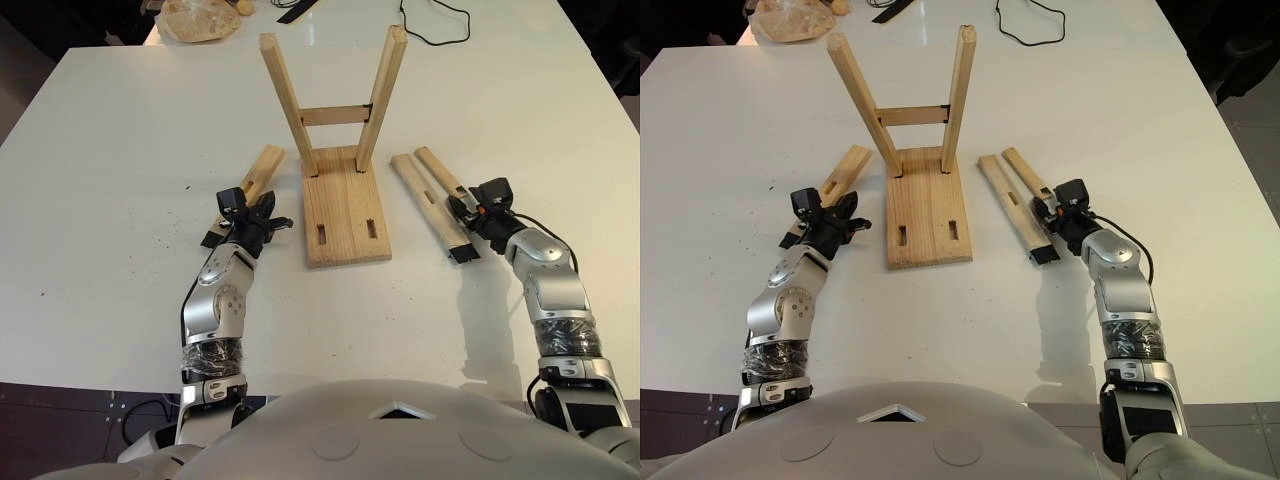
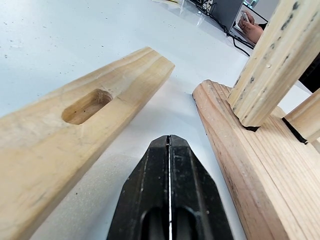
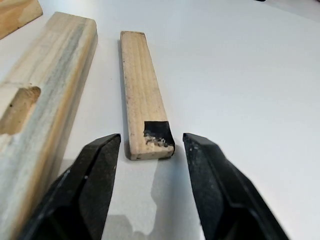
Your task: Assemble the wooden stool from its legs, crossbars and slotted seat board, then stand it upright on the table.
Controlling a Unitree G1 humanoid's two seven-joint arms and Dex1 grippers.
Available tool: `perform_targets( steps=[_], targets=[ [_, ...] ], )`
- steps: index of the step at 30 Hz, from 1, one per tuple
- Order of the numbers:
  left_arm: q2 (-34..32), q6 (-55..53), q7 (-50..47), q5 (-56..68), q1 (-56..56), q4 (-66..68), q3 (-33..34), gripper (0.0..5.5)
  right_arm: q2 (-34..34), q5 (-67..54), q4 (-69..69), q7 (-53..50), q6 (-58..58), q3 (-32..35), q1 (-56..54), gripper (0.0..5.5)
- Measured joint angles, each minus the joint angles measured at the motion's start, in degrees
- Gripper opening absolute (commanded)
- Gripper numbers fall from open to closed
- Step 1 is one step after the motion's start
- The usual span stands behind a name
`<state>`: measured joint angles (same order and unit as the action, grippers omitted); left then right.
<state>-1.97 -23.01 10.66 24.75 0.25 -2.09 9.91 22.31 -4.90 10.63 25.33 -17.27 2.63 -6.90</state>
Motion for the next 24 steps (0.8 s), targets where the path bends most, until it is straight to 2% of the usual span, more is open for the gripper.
perform_targets(
  steps=[5, 12, 14, 18, 24],
  targets=[
    [-0.03, 0.07, 0.09, -0.01, -0.22, 0.41, -0.08, 0.0, 0.18, -1.42, 8.05, 2.83, 0.28, -0.07, -6.16, 2.31],
    [0.67, 0.07, -0.21, 0.08, 0.27, -0.43, -0.08, 0.0, 0.44, -3.21, 10.27, 4.45, 1.71, 0.43, -6.38, 1.33],
    [1.4, 0.03, -0.71, 0.28, 1.7, -2.05, -0.01, 0.0, 0.46, -3.97, 9.58, 4.91, 1.6, 0.72, -5.64, 1.31],
    [3.7, -2.8, -5.5, 6.66, 3.22, -8.21, 5.66, 0.0, 0.11, -5.7, 8.01, 4.61, -1.02, 1.77, -4.98, 1.31],
    [2.19, -6.43, -10.65, 16.78, -1.46, -17.77, 12.31, 0.0, -1.74, -8.71, 7.19, 2.95, -4.66, 4.15, -5.32, 1.31]
  ],
)
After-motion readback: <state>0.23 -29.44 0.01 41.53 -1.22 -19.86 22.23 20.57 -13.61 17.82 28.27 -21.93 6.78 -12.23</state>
